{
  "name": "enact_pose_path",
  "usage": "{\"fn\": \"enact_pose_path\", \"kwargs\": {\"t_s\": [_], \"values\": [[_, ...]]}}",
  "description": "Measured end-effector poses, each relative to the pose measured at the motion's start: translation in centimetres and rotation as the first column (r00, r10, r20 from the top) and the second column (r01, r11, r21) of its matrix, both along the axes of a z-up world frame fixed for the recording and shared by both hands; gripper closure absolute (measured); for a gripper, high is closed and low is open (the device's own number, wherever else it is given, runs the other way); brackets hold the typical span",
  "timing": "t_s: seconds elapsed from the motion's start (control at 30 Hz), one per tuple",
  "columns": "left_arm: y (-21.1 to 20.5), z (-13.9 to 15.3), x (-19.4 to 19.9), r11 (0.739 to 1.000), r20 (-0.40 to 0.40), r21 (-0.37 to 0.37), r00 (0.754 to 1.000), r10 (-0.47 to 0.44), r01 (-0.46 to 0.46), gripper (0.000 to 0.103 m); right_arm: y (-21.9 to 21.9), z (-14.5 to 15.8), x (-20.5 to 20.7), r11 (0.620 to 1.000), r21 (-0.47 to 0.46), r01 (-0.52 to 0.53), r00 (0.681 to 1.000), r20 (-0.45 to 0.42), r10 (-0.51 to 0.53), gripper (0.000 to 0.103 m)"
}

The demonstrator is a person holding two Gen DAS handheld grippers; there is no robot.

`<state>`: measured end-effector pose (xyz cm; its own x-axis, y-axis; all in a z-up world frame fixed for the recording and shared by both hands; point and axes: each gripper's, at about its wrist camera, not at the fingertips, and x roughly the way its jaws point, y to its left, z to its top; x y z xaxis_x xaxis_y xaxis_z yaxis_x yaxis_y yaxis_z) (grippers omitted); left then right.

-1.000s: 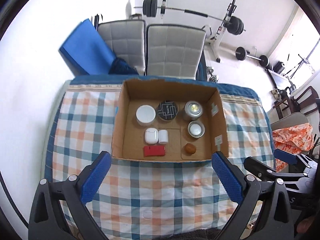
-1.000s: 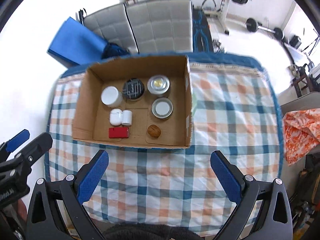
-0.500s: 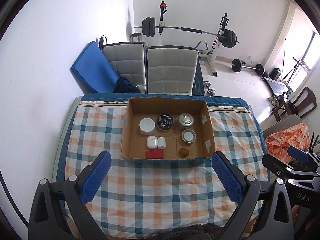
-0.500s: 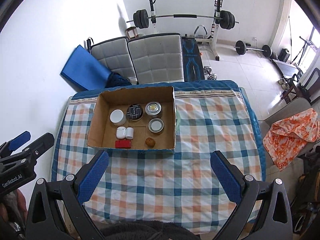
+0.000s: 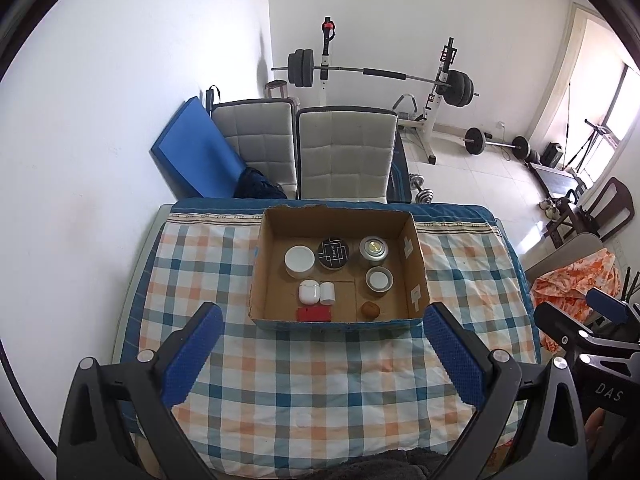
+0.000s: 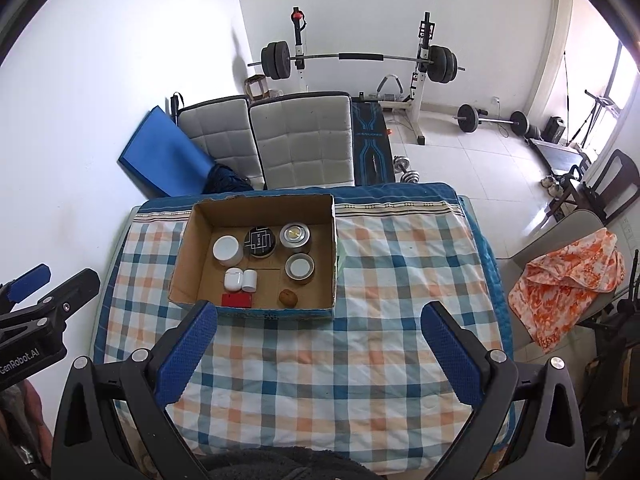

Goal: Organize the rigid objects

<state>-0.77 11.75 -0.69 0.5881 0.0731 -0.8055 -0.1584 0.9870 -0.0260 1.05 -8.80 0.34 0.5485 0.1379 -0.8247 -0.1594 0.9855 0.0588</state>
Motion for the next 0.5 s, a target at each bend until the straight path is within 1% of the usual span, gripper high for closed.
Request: {"fn": "enact_pose_path", "kwargs": {"t_s": [0.5], "values": [[-0.41, -0.33, -0.59, 1.000, -0.007, -0.001, 1.000, -0.017, 0.017, 0.000, -0.25, 0.99, -0.28, 0.999, -0.034, 0.034, 0.998, 0.056, -0.032, 0.000]]}}
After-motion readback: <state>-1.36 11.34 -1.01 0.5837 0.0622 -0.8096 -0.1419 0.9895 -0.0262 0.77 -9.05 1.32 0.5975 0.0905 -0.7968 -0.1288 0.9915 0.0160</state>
